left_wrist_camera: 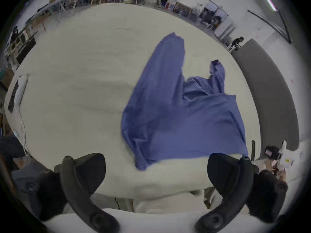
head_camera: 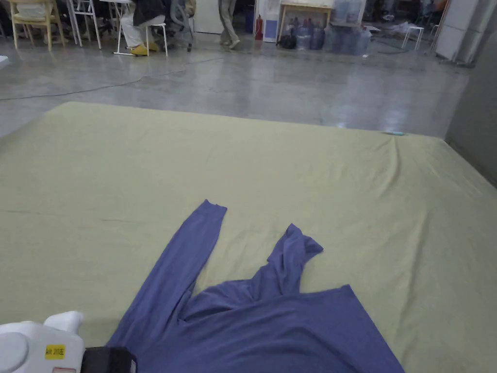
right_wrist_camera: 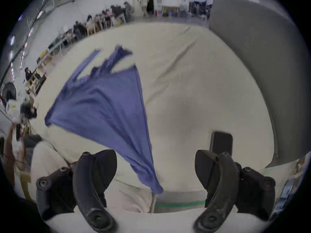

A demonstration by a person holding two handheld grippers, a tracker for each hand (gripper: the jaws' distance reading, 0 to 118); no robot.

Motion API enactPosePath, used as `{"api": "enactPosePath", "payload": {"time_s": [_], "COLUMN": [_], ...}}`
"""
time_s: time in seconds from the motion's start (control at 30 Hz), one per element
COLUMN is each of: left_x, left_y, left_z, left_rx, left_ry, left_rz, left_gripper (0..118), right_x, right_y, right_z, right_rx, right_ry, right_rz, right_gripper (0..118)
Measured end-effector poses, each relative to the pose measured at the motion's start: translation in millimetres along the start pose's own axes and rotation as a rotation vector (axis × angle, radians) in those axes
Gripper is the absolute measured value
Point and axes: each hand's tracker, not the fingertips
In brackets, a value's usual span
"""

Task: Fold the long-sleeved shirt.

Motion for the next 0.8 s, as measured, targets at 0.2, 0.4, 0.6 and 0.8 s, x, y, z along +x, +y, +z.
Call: {"api": "enactPosePath", "payload": {"time_s": [0.2,0.4,0.6,0.8], "left_x": [19.3,9.6,6.3,-3.1], "left_y": [-28.1,-13.6,18.7,37.5], "left_z": [-27.1,-18.7,-7.6,-25.6], "left_rx": [-0.035,-0.015,0.044,0.024], "left_ry": [0.123,0.041,0.063,0.040], "left_rz": [-0.150,-0.068,-0.076,-0.017], "left_gripper": [0,0,0,0], "right_x": [-50.4,-82.0,-90.3,-95.3], "right_y": [-8.2,-10.5,-3.0,-9.1], "right_z": [-13.6,-31.5,-44.9,-61.8], "right_rx": [0.070,0.082,0.105,0.106], "right_ry": [0.016,0.154,0.188,0.240], "right_rz": [0.021,0.063,0.062,0.040], "right_gripper": [0,0,0,0]}}
